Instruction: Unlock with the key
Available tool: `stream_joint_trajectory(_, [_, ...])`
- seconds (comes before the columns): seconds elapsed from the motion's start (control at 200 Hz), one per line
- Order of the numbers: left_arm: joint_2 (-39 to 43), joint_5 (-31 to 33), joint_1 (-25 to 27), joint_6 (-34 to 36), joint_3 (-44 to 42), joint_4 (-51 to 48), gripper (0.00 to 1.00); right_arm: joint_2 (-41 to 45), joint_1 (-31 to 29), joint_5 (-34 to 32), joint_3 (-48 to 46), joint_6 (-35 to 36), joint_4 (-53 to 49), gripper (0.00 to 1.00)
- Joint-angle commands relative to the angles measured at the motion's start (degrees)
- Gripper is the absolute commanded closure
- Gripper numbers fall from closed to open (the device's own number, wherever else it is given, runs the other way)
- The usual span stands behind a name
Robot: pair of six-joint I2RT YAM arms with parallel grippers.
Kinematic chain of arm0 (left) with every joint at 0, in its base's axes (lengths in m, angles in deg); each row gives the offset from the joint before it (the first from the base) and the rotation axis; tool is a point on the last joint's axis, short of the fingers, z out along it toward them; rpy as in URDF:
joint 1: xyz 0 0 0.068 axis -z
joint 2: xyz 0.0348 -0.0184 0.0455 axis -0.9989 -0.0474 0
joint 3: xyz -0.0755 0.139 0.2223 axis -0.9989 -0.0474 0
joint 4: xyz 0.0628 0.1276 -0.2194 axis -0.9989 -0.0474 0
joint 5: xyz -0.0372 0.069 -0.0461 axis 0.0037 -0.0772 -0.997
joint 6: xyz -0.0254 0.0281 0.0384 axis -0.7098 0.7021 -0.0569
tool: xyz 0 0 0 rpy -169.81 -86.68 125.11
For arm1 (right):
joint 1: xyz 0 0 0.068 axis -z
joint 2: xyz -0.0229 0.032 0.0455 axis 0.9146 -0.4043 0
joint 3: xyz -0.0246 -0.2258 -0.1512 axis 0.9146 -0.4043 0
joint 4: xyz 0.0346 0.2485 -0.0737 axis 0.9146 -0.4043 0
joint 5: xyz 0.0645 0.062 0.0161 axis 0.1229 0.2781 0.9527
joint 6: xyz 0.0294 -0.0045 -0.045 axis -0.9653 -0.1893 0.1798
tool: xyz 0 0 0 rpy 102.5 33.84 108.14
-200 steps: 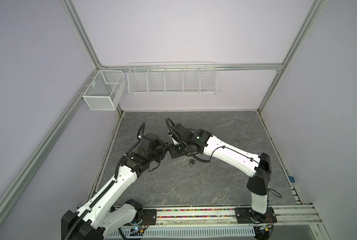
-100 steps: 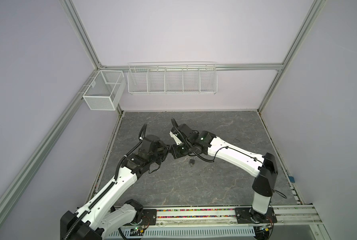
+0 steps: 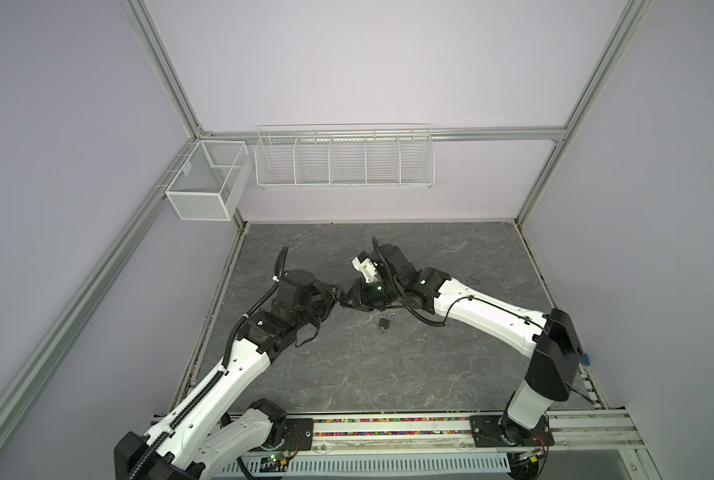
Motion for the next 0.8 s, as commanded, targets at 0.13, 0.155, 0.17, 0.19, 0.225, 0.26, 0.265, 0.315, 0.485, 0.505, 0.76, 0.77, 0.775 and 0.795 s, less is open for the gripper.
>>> stream_joint_trajectory(0.13, [2.96, -14.09, 0.52, 1.3, -2.83, 5.31, 1.0, 5.92, -0.86, 3.48, -6.1, -3.04, 22.8, 0.93])
stream_joint_trajectory(0.155, [2.97, -14.63, 0.35, 1.65, -2.59, 5.02, 1.0, 6.16, -0.8, 3.38, -6.6, -2.77, 23.5, 0.93])
stream_joint_trajectory(0.17, [2.99, -14.9, 0.26, 1.84, -2.46, 4.81, 1.0, 6.25, -0.8, 3.43, -6.62, -2.64, 23.74, 0.93])
stream_joint_trajectory(0.19, [2.97, -15.14, 0.25, 2.09, -2.22, 4.55, 1.0, 6.33, -0.73, 3.65, -6.65, -2.46, 24.11, 0.93])
stream_joint_trajectory(0.225, [2.77, -15.21, 0.25, 2.54, -2.0, 4.18, 1.0, 6.45, -0.81, 4.22, -6.31, -2.2, 24.28, 0.93])
stream_joint_trajectory(0.26, [2.77, -15.3, 0.03, 2.68, -1.78, 3.81, 1.0, 6.45, -0.92, 3.92, -5.52, -1.01, 23.09, 0.93])
stream_joint_trajectory(0.265, [2.8, -15.34, -0.03, 2.69, -1.77, 3.81, 1.0, 6.45, -0.95, 3.83, -5.36, -0.72, 22.5, 0.93])
stream_joint_trajectory(0.315, [3.14, -15.2, -0.64, 2.76, -1.18, 4.07, 1.0, 6.54, -1.52, 0.5, -2.23, 4.73, 13.45, 0.93])
stream_joint_trajectory(0.485, [4.48, -6.94, -2.12, 8.63, 4.62, -1.41, 1.0, 6.98, -4.11, -14.15, 1.86, 18.08, -5.72, 0.84])
stream_joint_trajectory(0.505, [4.45, -5.99, -2.12, 9.51, 5.01, -1.99, 1.0, 7.26, -4.29, -15.83, 1.76, 18.72, -6.95, 0.8])
stream_joint_trajectory(0.76, [7.54, 2.86, -1.77, 23.17, 3.51, -2.96, 1.0, 15.63, -3.67, -26.24, -0.51, 25.59, -13.47, 0.42])
stream_joint_trajectory(0.77, [7.62, 2.86, -1.53, 23.76, 3.21, -2.52, 1.0, 15.56, -3.54, -26.53, -0.07, 26.13, -13.96, 0.41])
stream_joint_trajectory(0.775, [7.69, 2.84, -1.47, 24.17, 3.1, -2.47, 1.0, 15.45, -3.48, -26.69, 0.14, 26.34, -14.26, 0.41])
stream_joint_trajectory(0.795, [7.86, 3.24, -1.08, 25.37, 2.74, -2.43, 1.0, 15.11, -3.27, -27.55, 1.31, 27.35, -15.61, 0.4])
